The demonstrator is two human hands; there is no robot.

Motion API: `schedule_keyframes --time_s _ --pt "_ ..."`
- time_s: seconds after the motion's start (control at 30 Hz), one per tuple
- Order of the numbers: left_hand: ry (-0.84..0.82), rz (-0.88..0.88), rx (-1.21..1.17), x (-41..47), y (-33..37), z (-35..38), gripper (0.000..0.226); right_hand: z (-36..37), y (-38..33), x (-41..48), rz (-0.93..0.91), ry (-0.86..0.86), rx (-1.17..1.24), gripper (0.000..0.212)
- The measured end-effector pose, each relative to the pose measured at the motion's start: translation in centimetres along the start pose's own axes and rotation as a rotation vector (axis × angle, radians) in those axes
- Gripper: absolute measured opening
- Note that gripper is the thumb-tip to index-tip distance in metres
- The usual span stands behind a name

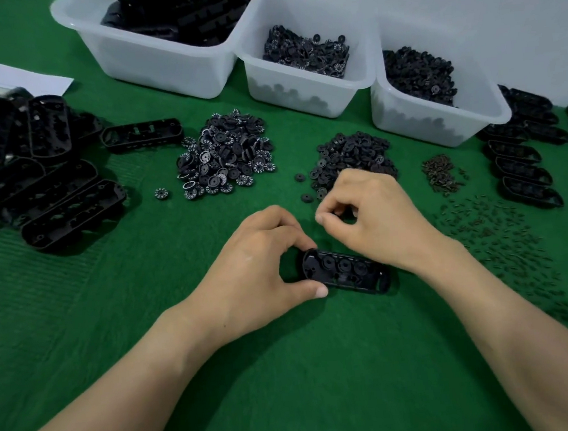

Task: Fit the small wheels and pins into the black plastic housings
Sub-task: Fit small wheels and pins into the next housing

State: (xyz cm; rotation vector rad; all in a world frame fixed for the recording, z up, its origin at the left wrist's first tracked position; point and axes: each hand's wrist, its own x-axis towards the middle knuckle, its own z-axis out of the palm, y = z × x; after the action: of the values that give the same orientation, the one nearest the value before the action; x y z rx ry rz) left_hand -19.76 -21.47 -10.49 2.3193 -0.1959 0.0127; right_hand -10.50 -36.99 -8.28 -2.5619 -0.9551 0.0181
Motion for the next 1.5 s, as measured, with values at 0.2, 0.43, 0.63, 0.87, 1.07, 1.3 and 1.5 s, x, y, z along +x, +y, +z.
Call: schedule_keyframes --time_s 0.2,0.43,0.63,0.87,1.07,1.3,1.5 --pt "-0.003 -0.002 0.0 0.0 -0.1 0.0 0.039 -0.1 0.5 -1.6 0.142 0.011 0.205 0.009" --pt "0.006 -0.006 0.0 0.0 -0.1 0.0 0.04 -1.1 1.5 -2.1 0.164 -0.006 0.311 0.016" --pt "0.006 -0.007 0.001 -0.2 -0.1 0.0 0.041 -0.9 1.1 -1.7 0.064 -0.083 0.156 0.012" --pt "-0.005 -0.009 0.004 -0.1 -0.1 0.0 0.042 -2.8 1.9 -3.7 0.122 -0.097 0.321 0.012" --pt "-0.007 -0.006 0.002 -0.1 -0.2 0.0 0.042 -3.0 1.5 -5.8 0.076 -0.177 0.291 0.016" --pt "-0.001 -0.009 0.002 -0.1 -0.1 0.0 0.041 -2.7 1.1 -6.0 0.002 -0.117 0.194 0.012" --pt "0.001 -0.01 0.005 -0.1 -0.2 0.1 0.043 -2.6 0.8 -6.2 -0.033 -0.08 0.133 0.009"
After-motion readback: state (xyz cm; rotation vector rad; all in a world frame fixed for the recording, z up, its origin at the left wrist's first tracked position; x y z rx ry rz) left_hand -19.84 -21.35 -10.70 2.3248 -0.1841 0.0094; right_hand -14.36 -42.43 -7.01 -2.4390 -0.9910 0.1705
